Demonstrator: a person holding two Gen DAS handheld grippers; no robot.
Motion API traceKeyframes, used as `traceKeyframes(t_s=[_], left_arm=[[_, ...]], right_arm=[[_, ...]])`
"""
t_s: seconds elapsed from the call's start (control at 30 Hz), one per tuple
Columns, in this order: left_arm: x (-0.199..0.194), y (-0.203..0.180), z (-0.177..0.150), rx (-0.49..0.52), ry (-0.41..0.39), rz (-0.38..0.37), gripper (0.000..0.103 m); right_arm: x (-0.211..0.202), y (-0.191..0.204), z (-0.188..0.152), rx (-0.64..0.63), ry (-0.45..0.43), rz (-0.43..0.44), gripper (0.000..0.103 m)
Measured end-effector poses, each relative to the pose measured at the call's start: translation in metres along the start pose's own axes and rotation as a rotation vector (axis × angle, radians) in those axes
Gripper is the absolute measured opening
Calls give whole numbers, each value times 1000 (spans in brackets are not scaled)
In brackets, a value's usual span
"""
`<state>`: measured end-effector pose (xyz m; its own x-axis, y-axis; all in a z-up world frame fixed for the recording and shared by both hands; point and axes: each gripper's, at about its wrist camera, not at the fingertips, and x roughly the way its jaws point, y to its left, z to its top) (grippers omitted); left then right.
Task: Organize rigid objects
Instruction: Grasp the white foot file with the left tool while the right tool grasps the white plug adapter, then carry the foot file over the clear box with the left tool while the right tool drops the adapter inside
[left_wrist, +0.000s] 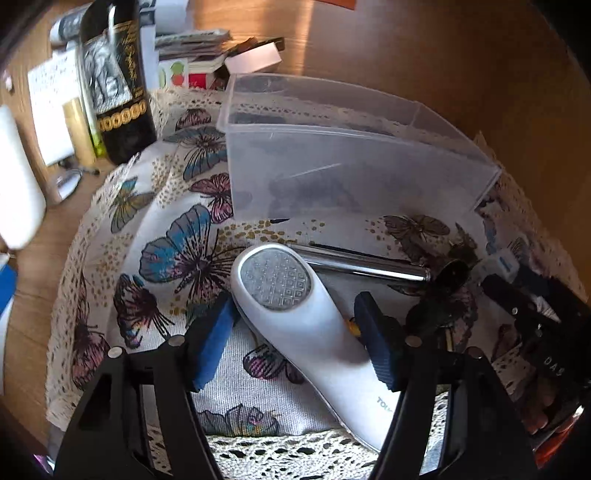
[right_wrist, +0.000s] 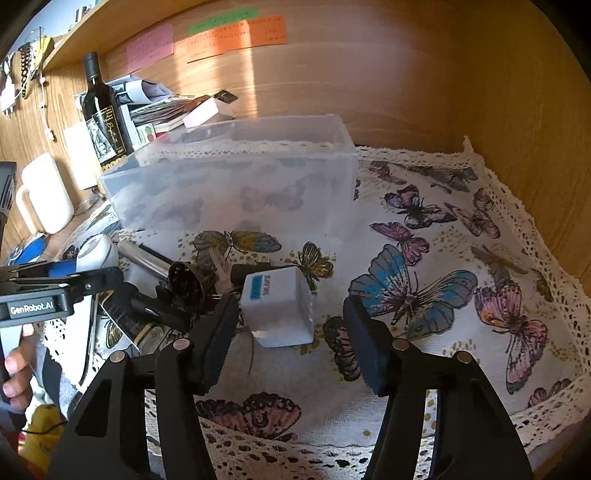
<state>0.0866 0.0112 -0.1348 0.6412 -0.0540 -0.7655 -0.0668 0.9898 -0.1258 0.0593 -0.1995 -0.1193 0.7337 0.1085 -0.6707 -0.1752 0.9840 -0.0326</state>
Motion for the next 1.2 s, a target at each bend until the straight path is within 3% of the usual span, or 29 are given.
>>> traceKeyframes(t_s=[0.1, 0.2, 0.4, 1.03, 1.2], left_arm=[[-1, 2, -1, 10, -5, 2, 55], [-5, 5, -4, 19, -15, 14, 41], [-14, 9, -7, 38, -42, 26, 41], [-99, 10, 32, 60, -325, -1, 41], [-111, 5, 45, 87, -358, -6, 40]], right_arm=[[5, 0, 0, 1, 15, 6, 39], [5, -2, 1, 16, 10, 13, 33], [-3, -4, 5, 35, -23, 0, 28], [-50, 7, 50, 2, -222, -5, 28], [-60, 11, 65, -20, -278, -11, 28]])
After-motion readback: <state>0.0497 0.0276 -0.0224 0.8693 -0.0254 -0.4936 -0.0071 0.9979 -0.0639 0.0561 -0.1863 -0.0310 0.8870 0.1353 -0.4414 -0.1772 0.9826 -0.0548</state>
